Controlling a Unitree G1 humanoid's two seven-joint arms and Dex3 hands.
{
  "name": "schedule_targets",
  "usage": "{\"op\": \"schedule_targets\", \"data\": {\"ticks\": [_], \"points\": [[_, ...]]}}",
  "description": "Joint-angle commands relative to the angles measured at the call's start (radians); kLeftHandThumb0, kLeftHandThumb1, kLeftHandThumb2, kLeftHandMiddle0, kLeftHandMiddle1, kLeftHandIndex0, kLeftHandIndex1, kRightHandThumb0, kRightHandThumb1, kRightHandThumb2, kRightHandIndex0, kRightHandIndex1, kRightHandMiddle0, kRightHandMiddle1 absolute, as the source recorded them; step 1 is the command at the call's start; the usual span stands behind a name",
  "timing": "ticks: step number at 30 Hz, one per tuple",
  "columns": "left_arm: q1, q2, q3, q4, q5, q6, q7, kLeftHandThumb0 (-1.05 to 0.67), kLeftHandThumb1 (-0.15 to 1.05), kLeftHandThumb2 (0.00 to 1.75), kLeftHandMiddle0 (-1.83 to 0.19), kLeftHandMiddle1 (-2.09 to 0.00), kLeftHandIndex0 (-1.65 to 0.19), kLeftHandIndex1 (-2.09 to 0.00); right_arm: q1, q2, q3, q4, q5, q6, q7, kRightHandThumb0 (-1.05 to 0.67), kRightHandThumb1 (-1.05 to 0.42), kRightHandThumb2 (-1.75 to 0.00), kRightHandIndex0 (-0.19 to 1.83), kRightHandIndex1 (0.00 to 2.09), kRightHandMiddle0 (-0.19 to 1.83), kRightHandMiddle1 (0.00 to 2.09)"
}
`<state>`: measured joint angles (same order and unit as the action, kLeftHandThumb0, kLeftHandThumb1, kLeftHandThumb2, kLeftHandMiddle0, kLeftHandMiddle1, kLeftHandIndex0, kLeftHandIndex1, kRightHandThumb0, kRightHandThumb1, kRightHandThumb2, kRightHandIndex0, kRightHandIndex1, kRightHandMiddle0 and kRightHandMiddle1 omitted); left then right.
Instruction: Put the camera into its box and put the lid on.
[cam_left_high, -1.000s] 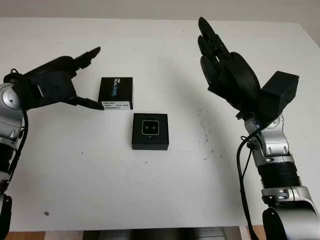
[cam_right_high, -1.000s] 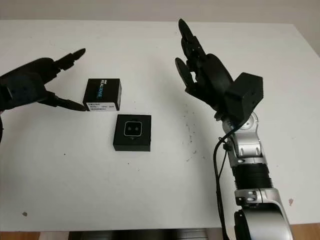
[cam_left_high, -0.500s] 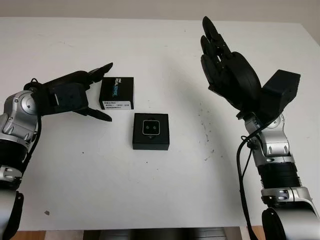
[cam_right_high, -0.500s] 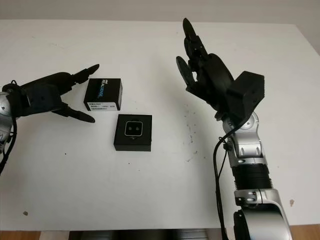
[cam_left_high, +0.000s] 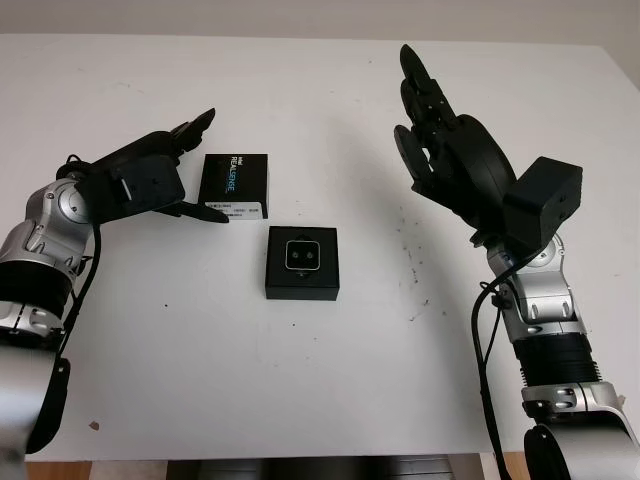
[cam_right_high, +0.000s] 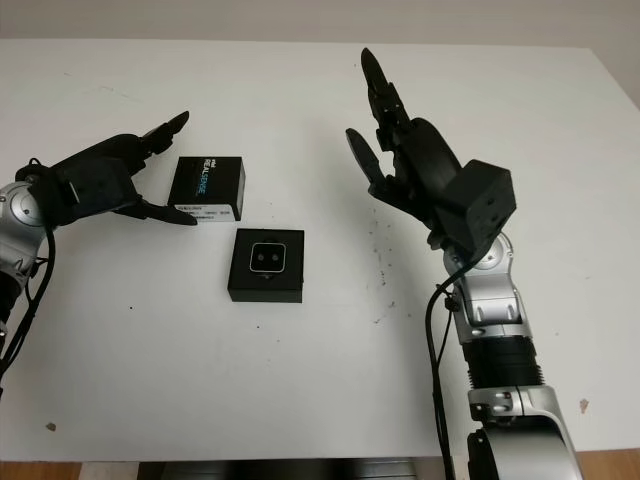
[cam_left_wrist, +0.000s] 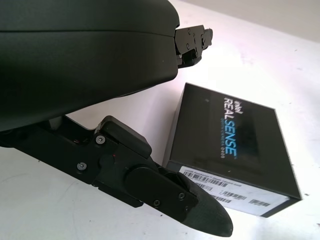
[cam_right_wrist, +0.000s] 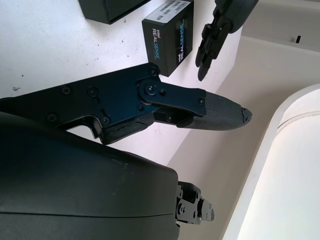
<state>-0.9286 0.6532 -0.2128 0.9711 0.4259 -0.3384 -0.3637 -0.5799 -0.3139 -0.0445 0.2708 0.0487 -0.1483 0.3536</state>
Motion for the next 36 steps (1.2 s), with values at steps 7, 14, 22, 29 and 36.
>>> {"op": "schedule_targets", "data": {"ticks": [7, 14, 22, 29, 36], "points": [[-0.063, 0.005, -0.022, 0.052, 0.028, -0.028, 0.015, -0.8, 0.84, 0.04, 0.18, -0.05, 0.18, -0.04, 0.019, -0.001, 0.003, -0.045, 0.009, 0.021, 0.011, -0.7, -1.05, -0.63, -0.17, 0.04, -0.16, 0.05], [-0.082, 0.009, -0.038, 0.085, 0.043, -0.056, -0.001, -0.79, 0.83, 0.05, 0.16, -0.06, 0.16, -0.05, 0.021, 0.001, -0.002, -0.054, 0.014, 0.028, 0.003, -0.72, -1.05, -0.62, -0.16, 0.05, -0.15, 0.05], [-0.11, -0.01, -0.071, 0.118, 0.081, -0.052, 0.027, -0.77, 0.82, 0.05, 0.13, -0.06, 0.13, -0.07, 0.022, -0.004, -0.003, -0.049, 0.023, 0.023, 0.016, -0.7, -1.05, -0.62, -0.18, 0.04, -0.16, 0.05], [-0.126, -0.027, -0.091, 0.145, 0.099, -0.054, 0.058, -0.76, 0.83, 0.06, 0.1, -0.07, 0.09, -0.07, 0.032, -0.006, -0.004, -0.056, 0.028, 0.03, 0.026, -0.68, -1.05, -0.62, -0.19, 0.04, -0.17, 0.04], [-0.145, -0.066, -0.078, 0.207, 0.078, -0.067, 0.111, -0.72, 0.81, 0.05, 0.02, -0.07, 0.03, -0.09, 0.053, -0.008, 0.01, -0.063, -0.024, 0.025, 0.003, -0.66, -1.05, -0.64, -0.16, 0.05, -0.15, 0.05]]}}
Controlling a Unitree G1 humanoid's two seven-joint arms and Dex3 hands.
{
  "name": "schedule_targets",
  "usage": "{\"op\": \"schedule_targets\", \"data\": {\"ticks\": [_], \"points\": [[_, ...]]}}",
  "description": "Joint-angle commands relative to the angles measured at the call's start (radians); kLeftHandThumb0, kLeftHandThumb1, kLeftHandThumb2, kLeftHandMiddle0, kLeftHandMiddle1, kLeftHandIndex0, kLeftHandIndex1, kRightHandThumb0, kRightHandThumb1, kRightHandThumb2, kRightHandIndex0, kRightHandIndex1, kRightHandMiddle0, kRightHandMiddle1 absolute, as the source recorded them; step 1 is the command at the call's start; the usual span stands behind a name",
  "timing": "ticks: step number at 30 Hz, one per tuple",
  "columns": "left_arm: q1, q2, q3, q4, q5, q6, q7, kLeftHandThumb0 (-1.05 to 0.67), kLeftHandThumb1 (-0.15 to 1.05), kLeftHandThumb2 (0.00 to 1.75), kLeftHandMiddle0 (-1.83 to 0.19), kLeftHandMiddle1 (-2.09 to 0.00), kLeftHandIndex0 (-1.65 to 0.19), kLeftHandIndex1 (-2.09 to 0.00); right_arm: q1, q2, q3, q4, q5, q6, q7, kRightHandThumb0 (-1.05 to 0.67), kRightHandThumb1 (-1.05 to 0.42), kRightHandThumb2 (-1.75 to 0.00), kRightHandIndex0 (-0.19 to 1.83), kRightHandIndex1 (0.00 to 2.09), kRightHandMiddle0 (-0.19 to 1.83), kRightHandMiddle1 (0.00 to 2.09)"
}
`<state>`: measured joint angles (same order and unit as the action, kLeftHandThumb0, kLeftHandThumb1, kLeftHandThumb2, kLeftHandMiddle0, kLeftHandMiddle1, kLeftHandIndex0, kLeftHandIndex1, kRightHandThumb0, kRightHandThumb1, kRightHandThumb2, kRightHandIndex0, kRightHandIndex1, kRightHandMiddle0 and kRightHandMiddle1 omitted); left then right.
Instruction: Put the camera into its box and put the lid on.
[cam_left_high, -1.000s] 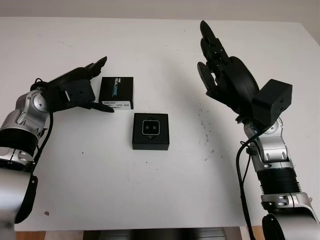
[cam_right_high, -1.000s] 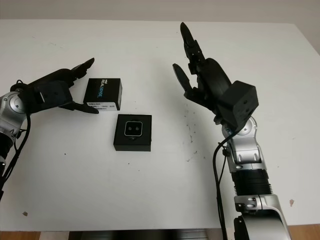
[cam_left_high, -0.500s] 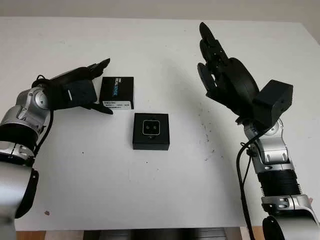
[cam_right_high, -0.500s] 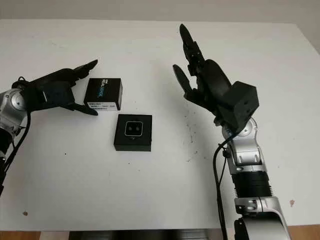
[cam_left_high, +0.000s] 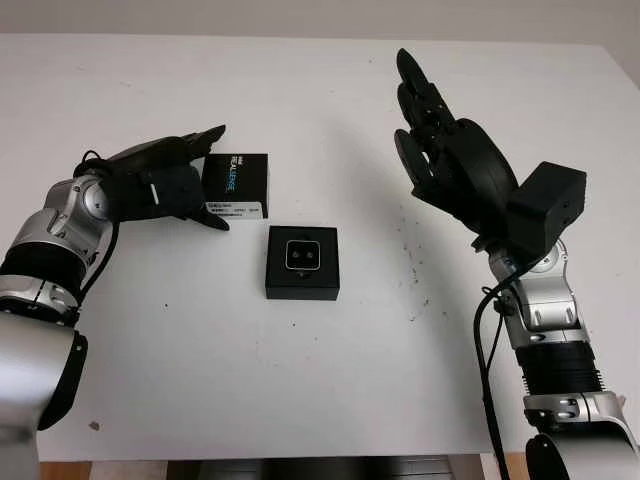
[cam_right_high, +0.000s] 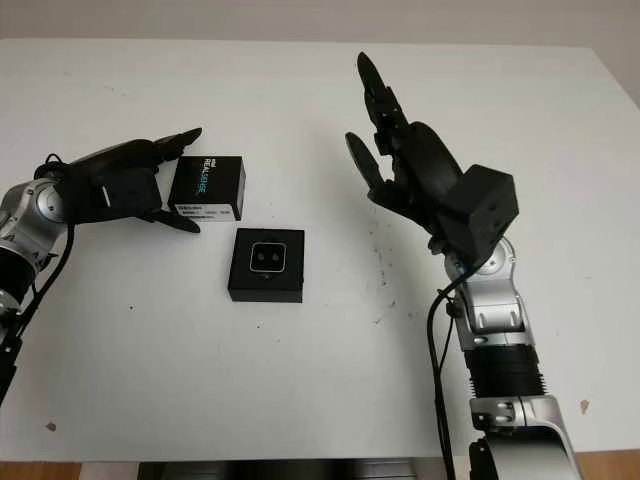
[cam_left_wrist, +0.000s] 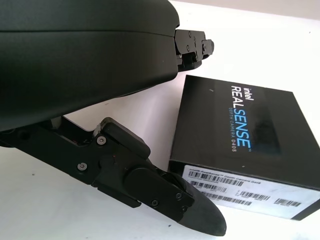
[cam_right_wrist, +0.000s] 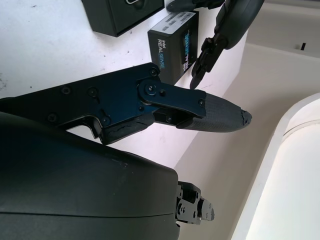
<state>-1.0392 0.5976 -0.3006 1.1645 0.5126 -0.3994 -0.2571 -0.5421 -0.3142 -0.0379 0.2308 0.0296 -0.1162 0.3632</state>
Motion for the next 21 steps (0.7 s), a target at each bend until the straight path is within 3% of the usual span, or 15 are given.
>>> {"op": "schedule_targets", "data": {"ticks": [1, 8, 19, 21], "points": [[-0.037, -0.015, 0.015, 0.021, -0.021, -0.01, -0.002, -0.7, 0.8, 0.05, 0.02, -0.07, 0.02, -0.09, 0.016, -0.008, 0.004, -0.025, -0.013, -0.007, -0.011, -0.66, -1.05, -0.64, -0.16, 0.06, -0.15, 0.06], [-0.036, -0.033, 0.035, 0.046, -0.078, -0.049, -0.02, -0.65, 0.81, 0.06, -0.11, -0.1, -0.1, -0.13, 0.024, -0.011, 0.008, -0.025, -0.04, -0.016, -0.027, -0.63, -1.05, -0.65, -0.14, 0.06, -0.14, 0.06], [-0.006, -0.039, 0.073, 0.052, -0.135, -0.095, -0.005, -0.29, 0.88, 0.07, -0.56, -0.23, -0.49, -0.33, 0.034, -0.013, 0.01, -0.044, -0.051, -0.003, -0.038, -0.62, -1.05, -0.64, -0.13, 0.06, -0.13, 0.06], [-0.006, -0.036, 0.066, 0.05, -0.123, -0.097, 0.001, -0.23, 0.91, 0.06, -0.6, -0.45, -0.51, -0.53, 0.034, -0.01, 0.008, -0.044, -0.047, -0.004, -0.039, -0.62, -1.05, -0.64, -0.13, 0.06, -0.13, 0.06]]}}
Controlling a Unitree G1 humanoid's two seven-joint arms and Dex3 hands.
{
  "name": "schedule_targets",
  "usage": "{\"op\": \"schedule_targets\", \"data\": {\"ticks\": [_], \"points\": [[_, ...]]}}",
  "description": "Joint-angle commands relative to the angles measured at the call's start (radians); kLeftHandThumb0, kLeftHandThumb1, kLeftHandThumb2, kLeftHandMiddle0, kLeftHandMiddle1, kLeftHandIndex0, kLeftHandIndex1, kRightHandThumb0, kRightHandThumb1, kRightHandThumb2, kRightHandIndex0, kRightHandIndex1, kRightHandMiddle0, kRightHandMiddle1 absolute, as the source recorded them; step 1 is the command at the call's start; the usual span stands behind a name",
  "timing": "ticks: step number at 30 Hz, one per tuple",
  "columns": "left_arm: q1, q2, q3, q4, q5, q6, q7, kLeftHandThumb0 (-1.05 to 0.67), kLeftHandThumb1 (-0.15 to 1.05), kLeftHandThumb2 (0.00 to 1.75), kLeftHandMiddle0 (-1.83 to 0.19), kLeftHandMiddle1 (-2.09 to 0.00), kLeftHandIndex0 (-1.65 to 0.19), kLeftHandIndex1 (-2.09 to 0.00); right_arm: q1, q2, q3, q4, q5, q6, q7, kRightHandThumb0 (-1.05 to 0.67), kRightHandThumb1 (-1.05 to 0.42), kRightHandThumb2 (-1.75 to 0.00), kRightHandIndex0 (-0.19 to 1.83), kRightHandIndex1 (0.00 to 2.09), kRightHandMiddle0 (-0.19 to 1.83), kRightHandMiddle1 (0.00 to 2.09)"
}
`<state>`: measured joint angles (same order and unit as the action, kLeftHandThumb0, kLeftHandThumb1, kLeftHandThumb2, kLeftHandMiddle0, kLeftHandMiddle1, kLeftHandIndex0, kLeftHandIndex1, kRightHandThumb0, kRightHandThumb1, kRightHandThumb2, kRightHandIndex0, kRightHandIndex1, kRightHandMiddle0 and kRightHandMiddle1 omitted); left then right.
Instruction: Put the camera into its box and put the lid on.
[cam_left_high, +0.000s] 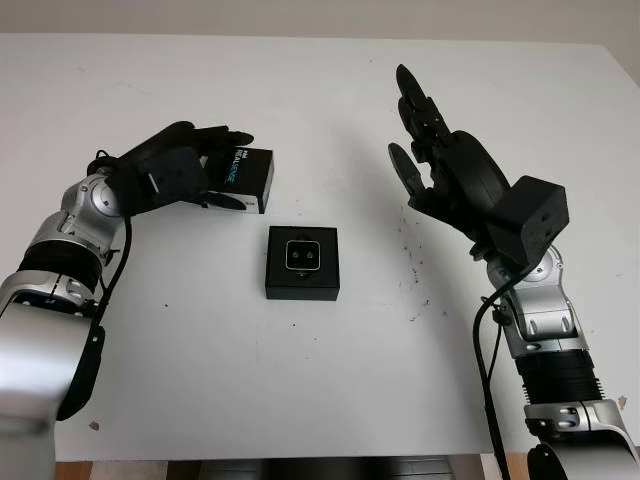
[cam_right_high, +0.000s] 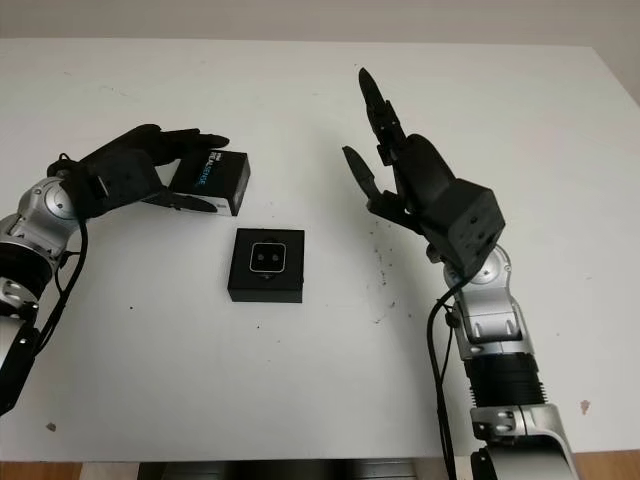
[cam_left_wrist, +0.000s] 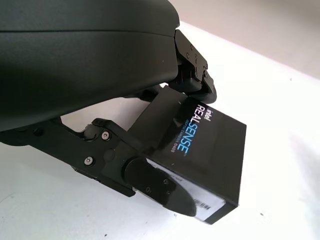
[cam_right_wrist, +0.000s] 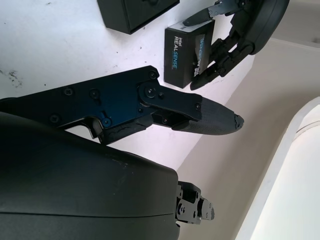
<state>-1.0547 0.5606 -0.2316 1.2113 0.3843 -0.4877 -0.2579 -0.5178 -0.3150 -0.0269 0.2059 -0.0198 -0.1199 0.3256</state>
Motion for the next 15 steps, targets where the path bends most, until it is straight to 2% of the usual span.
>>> {"op": "schedule_targets", "data": {"ticks": [1, 3, 6, 11, 15], "points": [[0.008, 0.006, -0.017, -0.001, 0.025, -0.003, 0.015, -0.22, 0.92, 0.06, -0.56, -0.57, -0.47, -0.65, 0.01, -0.009, -0.004, -0.017, 0.003, -0.002, -0.001, -0.62, -1.05, -0.64, -0.13, 0.06, -0.13, 0.06], [0.006, 0.016, -0.043, -0.008, 0.065, -0.006, 0.045, -0.19, 0.95, 0.06, -0.57, -0.81, -0.47, -0.91, 0.01, -0.012, -0.002, -0.019, -0.001, 0.0, -0.001, -0.63, -1.05, -0.64, -0.12, 0.07, -0.13, 0.06], [0.003, 0.028, -0.076, -0.02, 0.121, 0.0, 0.082, -0.15, 0.97, 0.06, -0.54, -1.01, -0.46, -1.04, 0.012, -0.013, -0.001, -0.02, 0.004, 0.001, 0.008, -0.64, -1.05, -0.63, -0.13, 0.06, -0.13, 0.06], [0.011, 0.023, -0.061, -0.056, 0.118, 0.021, 0.11, -0.14, 0.98, 0.06, -0.48, -1.04, -0.41, -1.08, 0.014, -0.013, 0.004, -0.022, -0.006, -0.006, 0.005, -0.67, -1.05, -0.62, -0.13, 0.06, -0.13, 0.06], [0.028, 0.005, -0.022, -0.136, 0.069, 0.092, 0.114, -0.14, 0.96, 0.05, -0.48, -1.04, -0.41, -1.1, 0.017, -0.014, 0.007, -0.026, -0.009, -0.003, 0.004, -0.68, -1.05, -0.6, -0.12, 0.06, -0.12, 0.06]]}}
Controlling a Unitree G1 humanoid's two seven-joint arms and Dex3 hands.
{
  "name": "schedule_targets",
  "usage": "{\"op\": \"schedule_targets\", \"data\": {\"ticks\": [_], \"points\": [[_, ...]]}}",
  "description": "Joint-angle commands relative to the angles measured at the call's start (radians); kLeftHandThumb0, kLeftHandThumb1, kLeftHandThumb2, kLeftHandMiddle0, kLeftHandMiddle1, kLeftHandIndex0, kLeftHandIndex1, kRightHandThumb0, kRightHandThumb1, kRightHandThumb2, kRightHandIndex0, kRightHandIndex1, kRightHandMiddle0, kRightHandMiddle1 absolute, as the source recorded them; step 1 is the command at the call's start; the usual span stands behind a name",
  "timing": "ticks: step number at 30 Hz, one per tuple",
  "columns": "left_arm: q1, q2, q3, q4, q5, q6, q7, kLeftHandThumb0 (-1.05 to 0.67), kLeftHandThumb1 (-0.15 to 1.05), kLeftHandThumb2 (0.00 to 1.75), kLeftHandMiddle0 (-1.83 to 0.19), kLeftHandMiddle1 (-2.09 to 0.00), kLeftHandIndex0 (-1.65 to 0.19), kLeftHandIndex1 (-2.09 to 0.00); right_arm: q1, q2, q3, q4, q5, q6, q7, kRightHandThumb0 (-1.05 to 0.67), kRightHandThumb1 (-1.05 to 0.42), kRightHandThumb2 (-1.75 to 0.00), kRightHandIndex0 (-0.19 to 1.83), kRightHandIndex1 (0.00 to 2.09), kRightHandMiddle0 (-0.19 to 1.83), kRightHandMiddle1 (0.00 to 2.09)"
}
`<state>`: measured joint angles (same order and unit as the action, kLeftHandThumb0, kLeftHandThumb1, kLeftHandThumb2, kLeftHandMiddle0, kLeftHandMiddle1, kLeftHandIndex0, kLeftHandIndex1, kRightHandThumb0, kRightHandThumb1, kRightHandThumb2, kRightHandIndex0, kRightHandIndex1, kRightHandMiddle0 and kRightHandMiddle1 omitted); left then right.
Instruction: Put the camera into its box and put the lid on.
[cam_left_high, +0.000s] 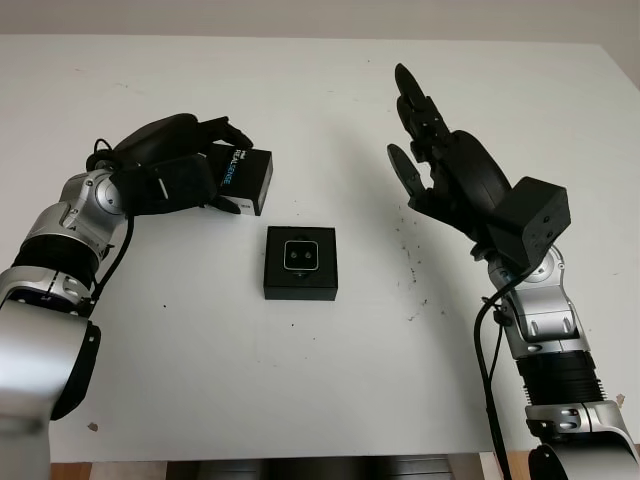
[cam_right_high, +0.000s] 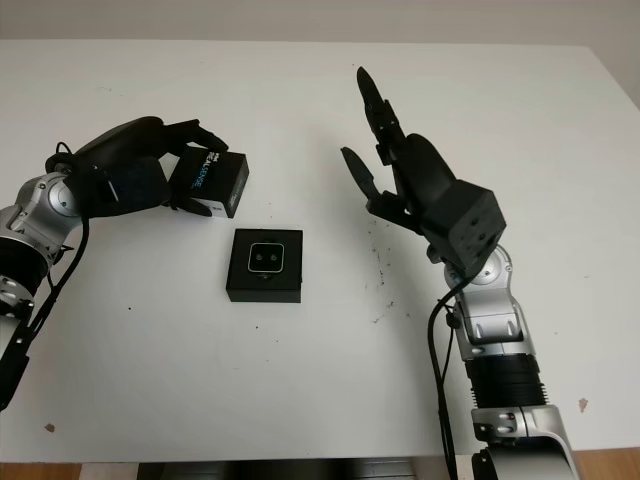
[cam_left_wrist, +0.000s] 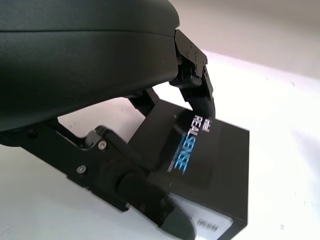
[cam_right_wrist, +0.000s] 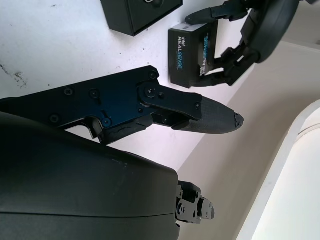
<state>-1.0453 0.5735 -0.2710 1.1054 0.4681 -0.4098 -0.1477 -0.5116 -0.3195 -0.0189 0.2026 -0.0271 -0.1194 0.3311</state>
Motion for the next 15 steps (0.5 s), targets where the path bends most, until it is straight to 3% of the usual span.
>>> {"op": "schedule_targets", "data": {"ticks": [1, 3, 5, 9, 15], "points": [[0.024, -0.01, 0.025, -0.052, -0.025, 0.031, 0.001, -0.14, 0.95, 0.05, -0.48, -1.06, -0.42, -1.11, 0.012, -0.009, -0.001, -0.023, -0.001, -0.004, -0.002, -0.68, -1.05, -0.6, -0.12, 0.06, -0.12, 0.06], [0.041, -0.017, 0.048, -0.126, -0.055, 0.091, -0.016, -0.13, 0.94, 0.05, -0.47, -1.12, -0.43, -1.12, 0.014, -0.009, 0.0, -0.025, -0.003, 0.0, -0.004, -0.68, -1.05, -0.6, -0.12, 0.06, -0.12, 0.06], [0.065, -0.022, 0.072, -0.236, -0.083, 0.186, -0.047, -0.15, 0.94, 0.05, -0.43, -1.38, -0.4, -1.21, 0.018, -0.006, 0.002, -0.034, -0.008, 0.012, -0.011, -0.68, -1.05, -0.6, -0.12, 0.06, -0.12, 0.06], [0.12, -0.02, 0.124, -0.445, -0.155, 0.347, -0.137, -0.17, 0.93, 0.05, -0.41, -1.64, -0.37, -1.32, 0.027, -0.004, 0.013, -0.047, -0.027, 0.013, -0.028, -0.66, -1.05, -0.6, -0.1, 0.07, -0.11, 0.06], [0.178, -0.01, 0.189, -0.702, -0.251, 0.602, -0.275, -0.19, 0.94, 0.06, -0.37, -1.68, -0.31, -1.42, 0.04, 0.011, 0.02, -0.067, -0.023, 0.048, -0.03, -0.66, -1.05, -0.59, -0.11, 0.06, -0.11, 0.06]]}}
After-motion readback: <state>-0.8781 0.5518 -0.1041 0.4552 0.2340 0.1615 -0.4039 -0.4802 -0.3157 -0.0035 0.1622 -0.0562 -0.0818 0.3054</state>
